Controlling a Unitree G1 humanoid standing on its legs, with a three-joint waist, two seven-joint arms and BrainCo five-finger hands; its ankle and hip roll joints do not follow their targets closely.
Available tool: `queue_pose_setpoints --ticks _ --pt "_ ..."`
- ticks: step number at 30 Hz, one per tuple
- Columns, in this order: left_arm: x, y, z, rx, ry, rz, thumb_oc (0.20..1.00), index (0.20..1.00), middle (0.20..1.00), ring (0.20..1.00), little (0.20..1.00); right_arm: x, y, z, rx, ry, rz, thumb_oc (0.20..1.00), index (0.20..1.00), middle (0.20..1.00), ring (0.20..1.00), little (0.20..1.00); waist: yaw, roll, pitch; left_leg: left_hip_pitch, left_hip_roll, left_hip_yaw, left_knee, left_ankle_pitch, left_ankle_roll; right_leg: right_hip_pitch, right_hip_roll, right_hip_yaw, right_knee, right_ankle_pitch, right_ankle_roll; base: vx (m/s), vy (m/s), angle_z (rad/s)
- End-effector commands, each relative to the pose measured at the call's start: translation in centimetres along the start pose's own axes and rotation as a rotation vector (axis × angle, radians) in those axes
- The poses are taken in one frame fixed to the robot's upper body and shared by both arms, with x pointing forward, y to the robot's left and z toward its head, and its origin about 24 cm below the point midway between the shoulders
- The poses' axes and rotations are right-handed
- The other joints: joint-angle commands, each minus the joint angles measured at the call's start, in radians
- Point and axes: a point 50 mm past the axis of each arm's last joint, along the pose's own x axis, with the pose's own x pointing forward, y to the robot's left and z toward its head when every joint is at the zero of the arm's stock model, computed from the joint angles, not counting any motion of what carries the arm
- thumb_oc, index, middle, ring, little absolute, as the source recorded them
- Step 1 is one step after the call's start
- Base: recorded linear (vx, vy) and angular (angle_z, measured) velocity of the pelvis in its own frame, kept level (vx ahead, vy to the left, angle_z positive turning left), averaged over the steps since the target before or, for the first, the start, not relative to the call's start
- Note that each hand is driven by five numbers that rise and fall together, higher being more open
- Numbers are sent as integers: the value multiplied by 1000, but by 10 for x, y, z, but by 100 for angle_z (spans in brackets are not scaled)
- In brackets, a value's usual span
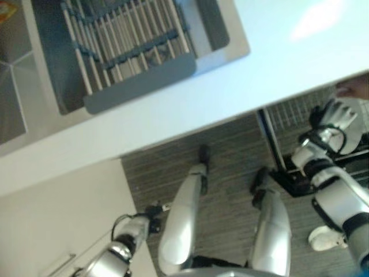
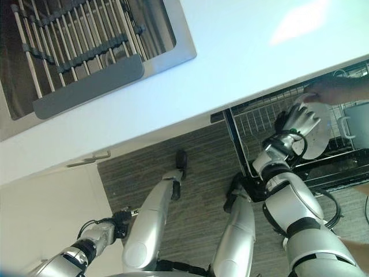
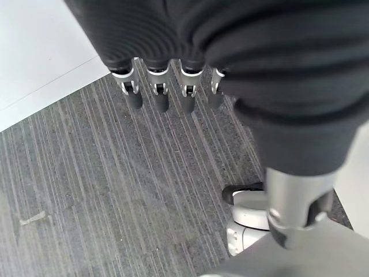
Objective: Place the dishes in the dishwasher.
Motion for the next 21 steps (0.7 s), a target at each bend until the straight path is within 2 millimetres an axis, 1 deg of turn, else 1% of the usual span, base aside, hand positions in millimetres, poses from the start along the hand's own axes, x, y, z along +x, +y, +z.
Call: queue_pose_setpoints --ticks 1,2,3,4,6,7,8,9,12,14,16,17,21 --pt "-4 7 -22 11 48 13 1000 1000 1000 1000 1000 22 -10 -4 20 -54 7 200 200 200 200 200 29 62 -11 49 -54 -10 -31 -56 35 -15 64 10 67 7 -31 -31 39 -1" --pt "-4 7 -22 11 48 11 1000 1000 1000 1000 1000 24 -13 -2 34 -58 -2 200 200 200 200 200 31 65 -11 45 -55 -9 -31 -55 34 -20 63 10 68 6 -32 -29 34 -2" --pt "-4 7 -23 15 49 6 1000 1000 1000 1000 1000 25 -14 2 89 -49 3 200 200 200 200 200 34 67 -11 36 -56 -9 -30 -53 33 -26 63 10 70 5 -33 0 0 0" --pt "-4 6 -22 21 47 -3 1000 1000 1000 1000 1000 25 -13 7 213 -8 50 1000 1000 1000 1000 1000 37 71 -11 30 -56 -10 -31 -52 32 -32 64 10 71 4 -33 0 0 0" --pt "-4 3 -23 28 45 -15 1000 1000 1000 1000 1000 21 -10 16 402 40 124 1000 1000 1000 1000 1000 40 75 -11 28 -57 -8 -37 -49 31 -35 66 11 68 3 -36 -5 18 0" --pt "-4 1 -23 29 45 -23 1000 1000 1000 1000 1000 19 -8 21 523 78 180 1000 1000 1000 1000 1000 40 79 -11 30 -57 -7 -42 -47 30 -37 68 14 68 2 -38 -3 43 0" --pt "-4 -1 -24 32 46 -29 1000 1000 1000 1000 1000 13 -4 25 675 159 232 1000 1000 1000 1000 1000 40 81 -11 32 -57 -5 -44 -49 29 -37 67 16 68 0 -40 -7 40 0" --pt "-4 -2 -24 34 47 -32 1000 1000 1000 1000 1000 11 -3 28 750 187 250 1000 1000 1000 1000 1000 40 82 -11 32 -57 -5 -44 -50 29 -38 67 16 68 -1 -41 0 0 0" --pt "-4 -1 -21 38 51 -33 1000 1000 1000 1000 1000 7 -7 50 915 71 359 1000 1000 1000 1000 1000 38 79 -11 39 -56 -1 -42 -54 25 -31 64 15 70 -4 -42 0 0 0" --pt "-4 0 -21 29 46 -25 1000 1000 1000 1000 1000 2 -8 60 1063 44 454 1000 1000 1000 1000 1000 32 70 -11 42 -49 7 -38 -55 23 -31 68 15 75 -9 -44 0 0 0" --pt "-4 0 -23 22 52 -23 1000 1000 1000 1000 1000 -1 -8 59 1114 53 461 1000 1000 1000 1000 1000 22 63 -11 47 -44 14 -37 -57 21 -30 74 20 81 -13 -47 1 -4 2" --pt "-4 1 -25 17 56 -23 1000 1000 1000 1000 1000 -1 -9 60 1110 42 454 1000 1000 1000 1000 1000 19 62 -11 49 -42 17 -39 -56 20 -29 77 22 81 -14 -48 0 0 0" --pt "-5 0 -32 -8 62 -14 1000 1000 1000 1000 1000 -7 -14 67 1149 71 374 1000 1000 1000 1000 1000 9 52 -11 69 -37 25 -50 -55 17 -13 89 27 67 -13 -50 -3 0 -3"
